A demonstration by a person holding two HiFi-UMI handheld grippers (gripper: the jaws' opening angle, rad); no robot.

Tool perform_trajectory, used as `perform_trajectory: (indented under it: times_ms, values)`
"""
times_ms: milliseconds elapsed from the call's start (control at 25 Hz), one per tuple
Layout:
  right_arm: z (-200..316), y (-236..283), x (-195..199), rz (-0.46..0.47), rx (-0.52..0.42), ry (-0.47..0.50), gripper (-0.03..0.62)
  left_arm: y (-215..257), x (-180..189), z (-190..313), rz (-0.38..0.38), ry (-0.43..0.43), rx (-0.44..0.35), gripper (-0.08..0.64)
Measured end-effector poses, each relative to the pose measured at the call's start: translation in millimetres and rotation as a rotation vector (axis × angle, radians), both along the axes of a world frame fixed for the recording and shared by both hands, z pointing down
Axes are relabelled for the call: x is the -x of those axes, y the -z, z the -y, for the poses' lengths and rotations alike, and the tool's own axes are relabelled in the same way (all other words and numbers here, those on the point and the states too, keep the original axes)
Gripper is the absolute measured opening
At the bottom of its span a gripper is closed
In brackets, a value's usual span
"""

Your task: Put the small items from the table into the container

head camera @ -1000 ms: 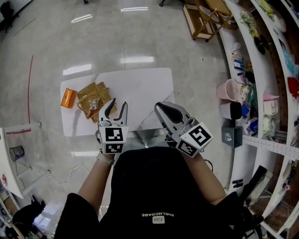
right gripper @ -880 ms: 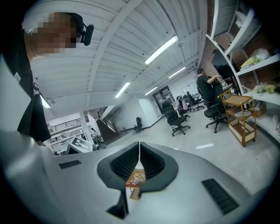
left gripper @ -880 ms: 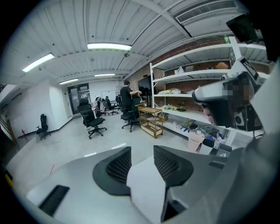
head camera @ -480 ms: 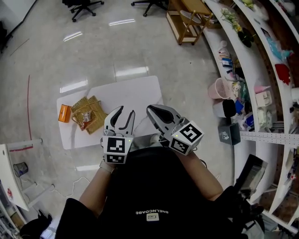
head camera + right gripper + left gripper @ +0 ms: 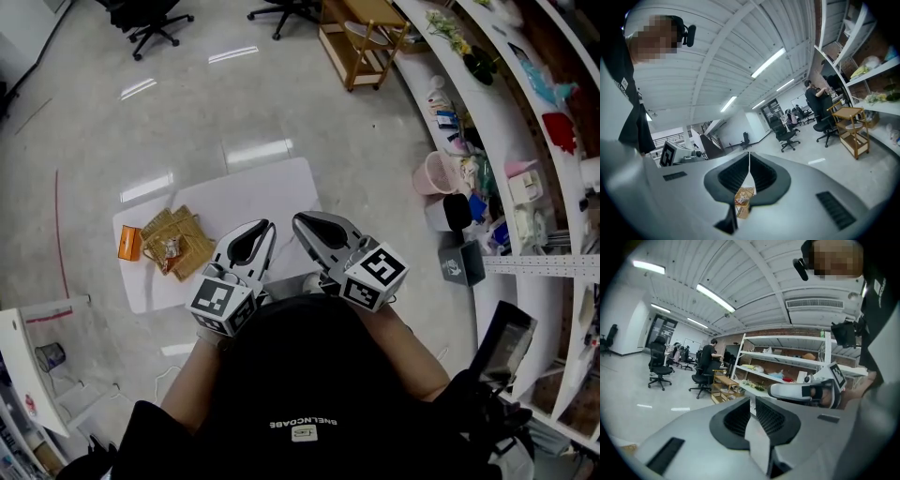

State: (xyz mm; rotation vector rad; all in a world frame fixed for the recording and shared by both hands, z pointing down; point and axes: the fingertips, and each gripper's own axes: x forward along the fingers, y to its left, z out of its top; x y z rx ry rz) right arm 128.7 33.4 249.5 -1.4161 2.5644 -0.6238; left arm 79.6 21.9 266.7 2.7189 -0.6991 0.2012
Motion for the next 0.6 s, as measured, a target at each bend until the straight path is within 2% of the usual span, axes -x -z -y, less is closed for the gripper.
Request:
perform_trajectory:
  times_ms: [120, 280, 440, 600]
  values:
    - [1, 5, -7, -0.001, -0.011, -0.021, 0.012, 12, -2, 3, -0.060, -0.021, 0.000, 0.017]
    - [3, 7, -7, -0.012, -0.029, -0.033, 0.012, 17, 6, 8, -0.104, -0.023, 0.010, 0.006]
    - [3, 11, -5, -0.023, -0.044, -0.027, 0.012, 14, 13, 13, -0.102, -0.004, 0.021, 0.006]
    - [-2, 16, 1, -0.075, -0.081, -0.006, 0.011, 13, 20, 14, -0.117, 0.015, 0.048, 0.005]
